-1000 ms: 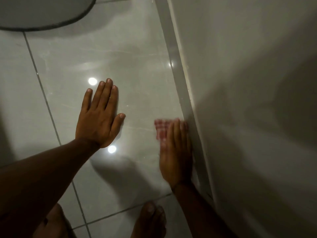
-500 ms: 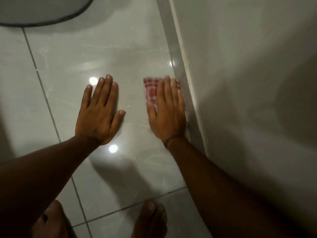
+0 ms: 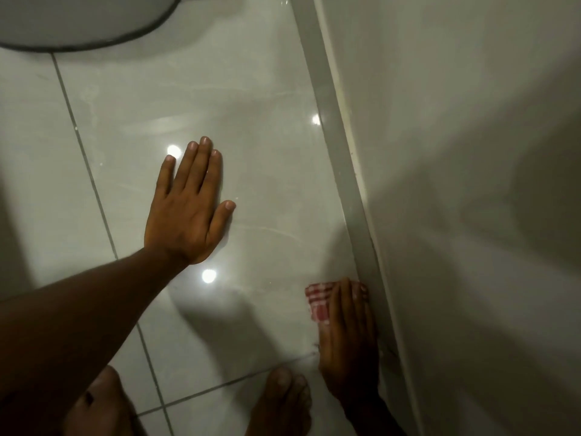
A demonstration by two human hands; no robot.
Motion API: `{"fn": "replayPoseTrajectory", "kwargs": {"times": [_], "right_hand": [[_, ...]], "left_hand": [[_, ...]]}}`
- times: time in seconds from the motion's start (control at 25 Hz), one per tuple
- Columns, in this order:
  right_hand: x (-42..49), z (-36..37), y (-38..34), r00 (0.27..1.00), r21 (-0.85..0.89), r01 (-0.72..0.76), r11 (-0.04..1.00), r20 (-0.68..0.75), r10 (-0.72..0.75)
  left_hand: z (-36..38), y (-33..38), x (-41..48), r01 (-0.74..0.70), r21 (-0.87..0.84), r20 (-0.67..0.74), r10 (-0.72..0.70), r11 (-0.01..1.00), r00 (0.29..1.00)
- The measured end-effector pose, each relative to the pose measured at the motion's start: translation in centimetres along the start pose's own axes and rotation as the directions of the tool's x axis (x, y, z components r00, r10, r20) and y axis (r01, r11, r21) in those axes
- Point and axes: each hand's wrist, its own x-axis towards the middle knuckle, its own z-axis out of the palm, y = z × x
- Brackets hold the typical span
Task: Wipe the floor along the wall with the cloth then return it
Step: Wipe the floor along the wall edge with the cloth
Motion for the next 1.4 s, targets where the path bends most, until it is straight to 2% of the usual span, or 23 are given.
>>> {"fn": "replayPoseTrajectory", "kwargs": {"times": [0.12, 0.28, 0.44, 0.52, 0.68, 0.76, 0.84, 0.92, 1.0, 1.16, 1.28, 1.4], "right_hand": [[3.6, -1.0, -1.1, 1.000, 0.004, -0.013, 1.000, 0.017, 0.013], [15.3, -4.0, -4.3, 0.995, 0.078, 0.026, 0.997, -0.096, -0.018], [21.9, -5.3, -5.8, 0.992, 0.091, 0.074, 0.993, -0.112, -0.063], [20.6, -4.6, -5.1, 0.987, 0.108, 0.098, 0.989, -0.138, -0.082], [11.8, -2.1, -2.8, 0.960, 0.297, 0.069, 0.952, -0.280, 0.018], [5.9, -1.4, -1.5, 0.967, 0.318, 0.056, 0.946, -0.254, 0.028], [3.3, -1.9, -0.6, 0.975, 0.425, -0.013, 0.905, -0.198, 0.106], [1.7, -5.5, -1.8, 0.964, 0.533, -0.134, 0.835, -0.124, 0.234], [1.8, -15.0, -5.0, 0.970, 0.572, -0.091, 0.815, -0.134, 0.202], [3.2, -18.9, -5.6, 0.976, 0.535, -0.150, 0.832, -0.054, 0.211], [6.4, -28.6, -9.4, 0.974, 0.641, -0.023, 0.767, -0.159, 0.162], [12.6, -37.8, -13.9, 0.980, 0.614, 0.035, 0.789, -0.176, 0.094]], "left_hand": [[0.0, -0.1, 0.0, -0.004, -0.005, 0.007, 0.004, 1.000, 1.000], [0.0, 0.0, 0.0, 0.003, -0.016, 0.023, -0.002, 1.000, 1.000], [-0.1, 0.1, 0.1, 0.005, -0.022, 0.027, -0.005, 1.000, 1.000], [-0.1, 0.3, 0.1, 0.000, -0.029, 0.029, 0.000, 1.000, 1.000], [-0.6, 0.0, 0.2, 0.019, -0.015, 0.101, -0.017, 1.000, 0.995], [-1.3, 0.8, -0.8, 0.026, -0.040, 0.156, -0.019, 0.999, 0.988], [-2.8, 1.7, -2.5, 0.070, -0.075, 0.210, -0.053, 0.995, 0.976], [-6.3, 3.0, -4.9, 0.093, -0.093, 0.227, -0.070, 0.991, 0.971], [-15.1, 3.9, -7.3, 0.161, -0.090, 0.180, -0.143, 0.983, 0.973], [-18.8, 6.4, -9.8, 0.170, -0.069, 0.225, -0.151, 0.983, 0.963], [-28.8, 5.9, -7.2, 0.215, -0.055, 0.163, -0.203, 0.975, 0.965], [-36.7, 3.7, -1.5, 0.239, -0.024, 0.066, -0.237, 0.971, 0.969]]}}
